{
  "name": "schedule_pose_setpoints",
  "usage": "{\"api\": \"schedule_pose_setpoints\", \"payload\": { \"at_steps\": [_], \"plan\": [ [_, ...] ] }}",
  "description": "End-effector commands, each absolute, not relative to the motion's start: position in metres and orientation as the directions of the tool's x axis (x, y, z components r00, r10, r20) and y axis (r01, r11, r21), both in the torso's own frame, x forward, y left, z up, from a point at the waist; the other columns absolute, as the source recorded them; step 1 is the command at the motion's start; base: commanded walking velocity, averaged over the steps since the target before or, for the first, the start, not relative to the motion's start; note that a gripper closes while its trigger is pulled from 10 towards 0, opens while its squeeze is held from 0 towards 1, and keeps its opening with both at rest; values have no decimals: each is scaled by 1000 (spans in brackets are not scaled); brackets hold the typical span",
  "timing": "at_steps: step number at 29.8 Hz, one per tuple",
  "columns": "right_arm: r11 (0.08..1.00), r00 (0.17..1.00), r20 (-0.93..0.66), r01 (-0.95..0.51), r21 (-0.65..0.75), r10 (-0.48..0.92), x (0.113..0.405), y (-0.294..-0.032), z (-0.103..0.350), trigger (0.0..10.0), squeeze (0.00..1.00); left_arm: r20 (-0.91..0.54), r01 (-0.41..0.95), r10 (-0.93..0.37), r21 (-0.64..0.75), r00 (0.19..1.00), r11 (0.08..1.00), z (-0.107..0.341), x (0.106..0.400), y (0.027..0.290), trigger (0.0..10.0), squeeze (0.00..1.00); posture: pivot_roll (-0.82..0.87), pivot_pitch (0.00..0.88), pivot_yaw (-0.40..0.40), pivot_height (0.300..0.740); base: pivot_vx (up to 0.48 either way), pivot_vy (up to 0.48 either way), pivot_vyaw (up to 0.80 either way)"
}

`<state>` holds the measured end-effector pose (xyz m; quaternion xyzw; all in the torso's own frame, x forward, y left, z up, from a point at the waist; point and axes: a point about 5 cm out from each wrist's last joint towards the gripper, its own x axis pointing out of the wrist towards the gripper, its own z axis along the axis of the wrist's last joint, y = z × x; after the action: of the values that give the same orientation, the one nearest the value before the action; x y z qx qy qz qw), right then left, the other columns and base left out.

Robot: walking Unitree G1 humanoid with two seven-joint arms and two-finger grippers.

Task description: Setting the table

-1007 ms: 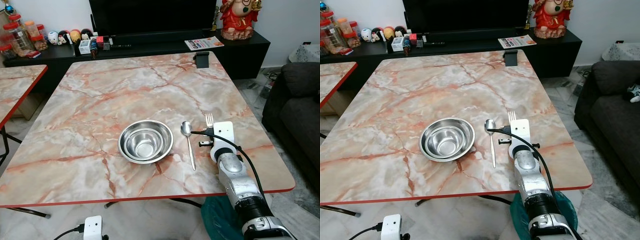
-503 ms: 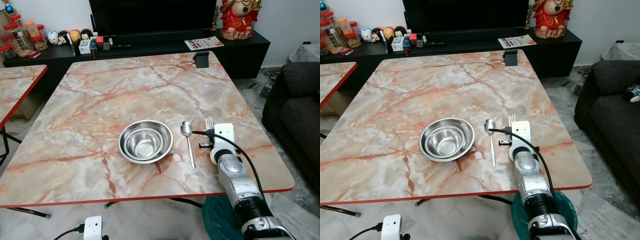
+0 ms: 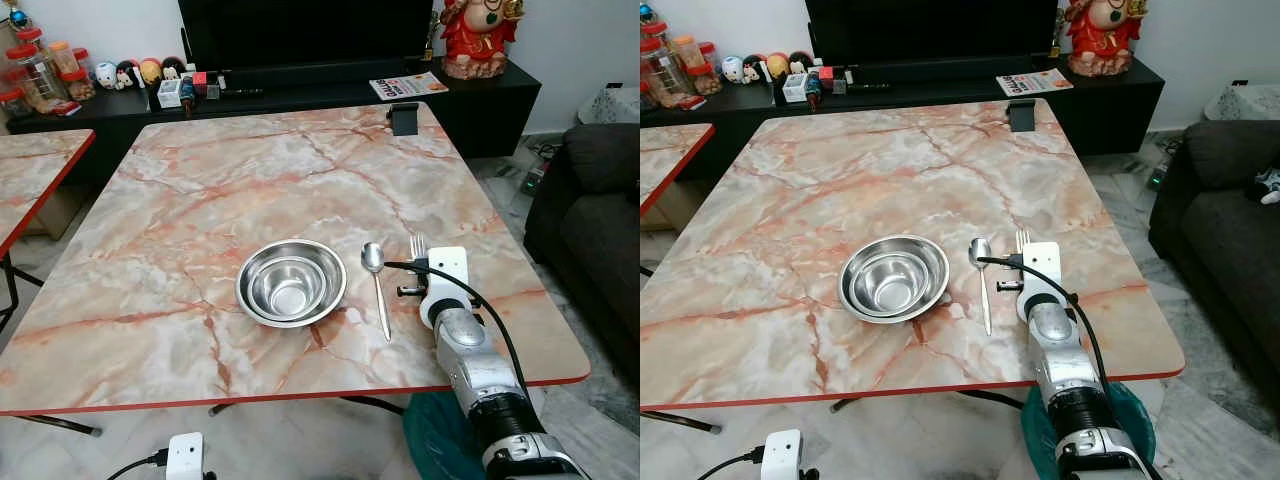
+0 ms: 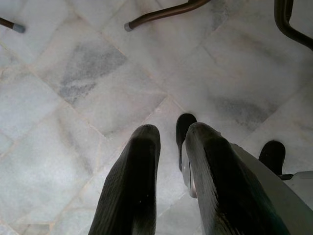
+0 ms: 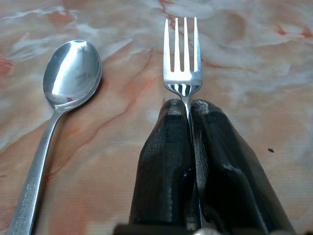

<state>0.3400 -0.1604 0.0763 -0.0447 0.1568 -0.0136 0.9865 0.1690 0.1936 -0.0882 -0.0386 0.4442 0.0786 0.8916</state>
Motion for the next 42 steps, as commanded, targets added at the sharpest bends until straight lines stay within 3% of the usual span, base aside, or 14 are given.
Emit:
{"api": "schedule_pose_setpoints", "payload": {
  "at_steps": [1,5,6,7,21,22,23,34,42],
  "plan": [
    [997,954,-299,3,-82,-27,343,-157,79,10000,0,-803,-183,116,9,584,983,-89,166,198,10000,0,-9,32,74,740,0,0,0],
    [997,953,-301,-1,-83,-24,343,-157,78,10000,0,-804,-183,116,10,583,983,-89,166,198,10000,0,-10,33,75,740,0,0,0],
    [997,953,-302,-3,-83,-22,343,-157,78,10000,322,-804,-183,116,10,583,983,-89,166,198,10000,0,-9,32,74,740,0,0,0],
    [997,953,-302,-3,-82,-22,343,-157,78,10000,1000,-804,-183,117,10,583,983,-89,166,198,10000,0,-9,32,74,740,0,0,0],
    [996,955,-296,-6,-88,-21,344,-157,78,10000,1000,-803,-182,117,11,585,983,-88,168,198,10000,0,-8,27,75,740,0,0,0],
    [996,958,-286,-9,-93,-18,345,-157,80,10000,953,-803,-182,117,11,585,983,-88,168,198,10000,0,-9,26,75,740,0,0,0],
    [994,961,-277,-13,-106,-17,346,-156,81,10000,0,-802,-181,117,11,585,983,-88,169,198,10000,0,-10,25,76,740,0,0,0],
    [994,972,-235,-6,-111,-21,348,-156,88,10000,0,-801,-179,115,10,588,984,-87,170,198,10000,0,-8,20,77,740,0,0,0],
    [987,990,139,28,-159,-6,351,-151,139,10000,0,-784,-193,121,1,609,981,-85,174,198,10000,0,-14,19,77,740,0,0,0]
  ]
}}
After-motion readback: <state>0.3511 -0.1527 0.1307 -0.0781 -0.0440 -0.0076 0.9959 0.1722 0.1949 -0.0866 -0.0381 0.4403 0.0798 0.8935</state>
